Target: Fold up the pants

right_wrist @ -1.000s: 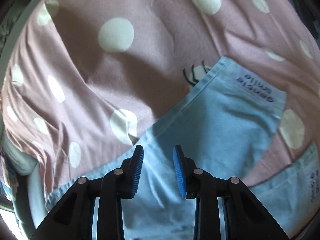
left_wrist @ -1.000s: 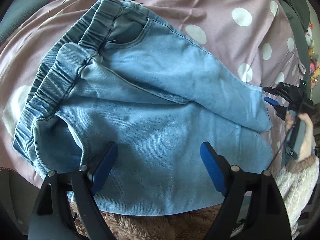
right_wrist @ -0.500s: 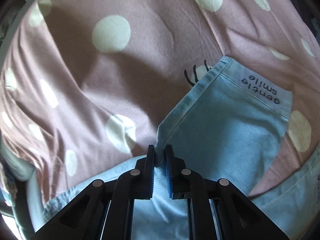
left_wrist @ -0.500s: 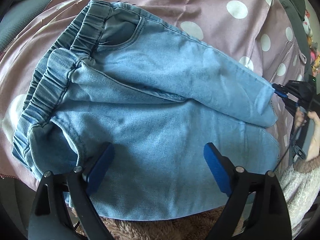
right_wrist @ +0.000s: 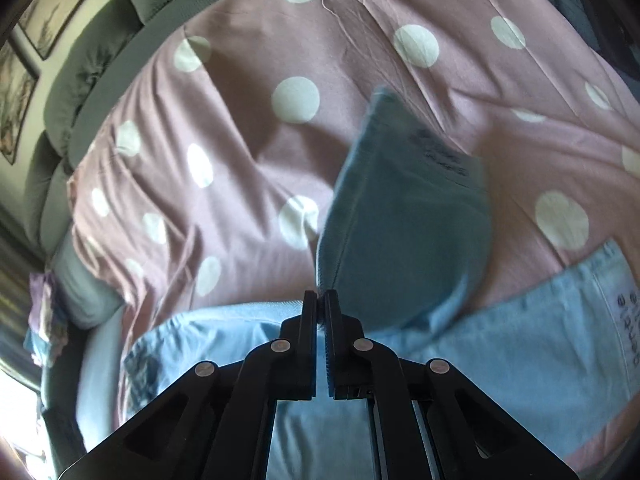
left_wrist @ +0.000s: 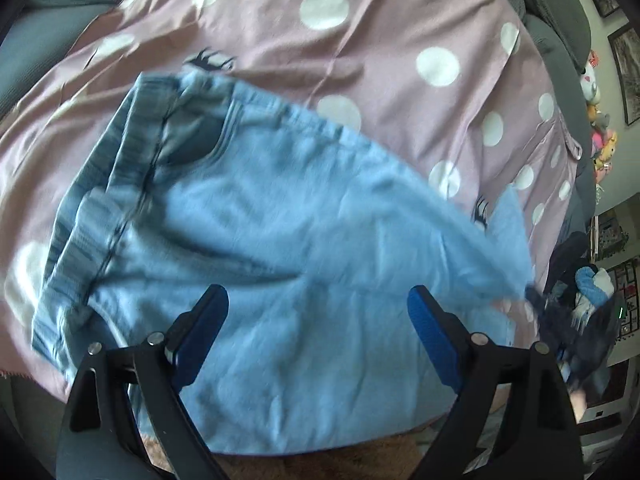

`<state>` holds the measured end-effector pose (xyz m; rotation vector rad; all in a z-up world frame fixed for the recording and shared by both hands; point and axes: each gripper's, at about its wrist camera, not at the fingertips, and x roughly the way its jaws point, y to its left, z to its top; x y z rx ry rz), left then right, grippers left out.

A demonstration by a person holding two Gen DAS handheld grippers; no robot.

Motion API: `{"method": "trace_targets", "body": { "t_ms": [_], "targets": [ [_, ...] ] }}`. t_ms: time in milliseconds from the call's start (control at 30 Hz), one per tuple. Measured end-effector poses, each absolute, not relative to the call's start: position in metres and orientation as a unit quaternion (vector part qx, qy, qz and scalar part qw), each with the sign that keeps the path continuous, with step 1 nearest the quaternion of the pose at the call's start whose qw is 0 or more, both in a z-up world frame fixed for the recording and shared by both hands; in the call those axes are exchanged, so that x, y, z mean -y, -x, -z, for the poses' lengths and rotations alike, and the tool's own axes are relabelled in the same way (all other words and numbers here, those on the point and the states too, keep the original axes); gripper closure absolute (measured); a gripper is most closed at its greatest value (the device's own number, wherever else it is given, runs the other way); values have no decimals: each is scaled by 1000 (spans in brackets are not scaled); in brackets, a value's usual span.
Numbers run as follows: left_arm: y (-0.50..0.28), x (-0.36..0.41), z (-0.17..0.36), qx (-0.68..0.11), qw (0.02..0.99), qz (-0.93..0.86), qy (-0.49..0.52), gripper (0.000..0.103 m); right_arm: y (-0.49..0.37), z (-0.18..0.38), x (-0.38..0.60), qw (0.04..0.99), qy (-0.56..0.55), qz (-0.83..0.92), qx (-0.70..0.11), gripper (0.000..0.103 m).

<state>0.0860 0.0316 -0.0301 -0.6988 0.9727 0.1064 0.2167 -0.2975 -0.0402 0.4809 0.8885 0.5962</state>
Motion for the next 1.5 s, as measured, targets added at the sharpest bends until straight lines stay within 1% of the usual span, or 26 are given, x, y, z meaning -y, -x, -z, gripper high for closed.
{"method": "trace_targets", "body": {
  "t_ms": [100, 133, 233, 300, 367, 433, 467, 500, 567, 600, 733, 800, 867, 933, 1067, 1100, 1167, 1233, 1267, 1300, 1333, 1400, 1433, 1500],
  "targets": [
    [-116, -35, 27, -450, 818, -44, 356, 13, -194, 53, 310, 825, -241, -291, -420, 99],
    [-126, -37, 28, -450, 814, -44, 365, 18, -187, 56, 313, 824, -246, -291, -419, 99],
    [-156, -35, 32, -455, 809, -48, 369, 26, -166, 69, 315, 823, -233, -294, -427, 99],
    [-175, -33, 40, -462, 804, -62, 369, 28, -155, 77, 313, 822, -223, -295, -433, 99],
    [-190, -33, 55, -478, 793, -74, 371, 39, -150, 81, 312, 821, -219, -298, -435, 99],
    [-199, -33, 73, -507, 773, -72, 375, 80, -145, 84, 315, 822, -218, -296, -434, 99],
    [-199, -33, 77, -513, 769, -66, 376, 87, -145, 83, 314, 825, -214, -296, -431, 99],
    [-194, -33, 77, -507, 774, -65, 375, 92, -144, 83, 315, 827, -213, -295, -429, 99],
    [-174, -29, 64, -480, 794, -70, 367, 93, -144, 83, 316, 827, -211, -297, -429, 99],
    [-163, -27, 56, -445, 815, -73, 364, 94, -144, 82, 317, 829, -209, -294, -428, 99],
    [-103, -15, 12, -399, 842, -18, 364, 95, -141, 74, 323, 845, -190, -274, -418, 99],
    [-70, -4, 3, -388, 853, 0, 350, 95, -138, 70, 330, 850, -188, -270, -412, 99],
    [-42, 9, 8, -392, 859, 2, 330, 96, -134, 66, 336, 857, -181, -262, -406, 99],
    [-20, 18, 24, -413, 852, 0, 321, 96, -130, 70, 340, 860, -170, -251, -410, 99],
    [-2, 15, 66, -459, 816, -28, 350, 97, -125, 90, 337, 848, -166, -252, -436, 99],
    [2, 11, 76, -467, 806, -35, 361, 99, -124, 96, 334, 848, -159, -245, -441, 99],
    [5, -1, 83, -474, 796, -45, 373, 99, -120, 102, 330, 849, -149, -240, -446, 99],
    [4, -12, 75, -468, 799, -52, 373, 90, -118, 104, 326, 851, -141, -235, -448, 99],
    [1, -17, 68, -458, 805, -52, 374, 69, -118, 105, 325, 852, -137, -234, -448, 99],
    [-2, -22, 60, -449, 808, -59, 377, 42, -119, 104, 324, 853, -134, -233, -447, 99],
    [-6, -27, 52, -433, 813, -62, 384, 30, -119, 103, 324, 854, -133, -232, -447, 99],
    [-19, -38, 34, -402, 827, -67, 387, 27, -119, 102, 324, 855, -132, -231, -445, 99],
    [-30, -40, 27, -395, 834, -67, 380, 21, -120, 103, 324, 854, -133, -232, -446, 99],
    [-51, -45, 19, -392, 841, -83, 363, 20, -120, 105, 323, 851, -135, -231, -451, 99]
  ]
}}
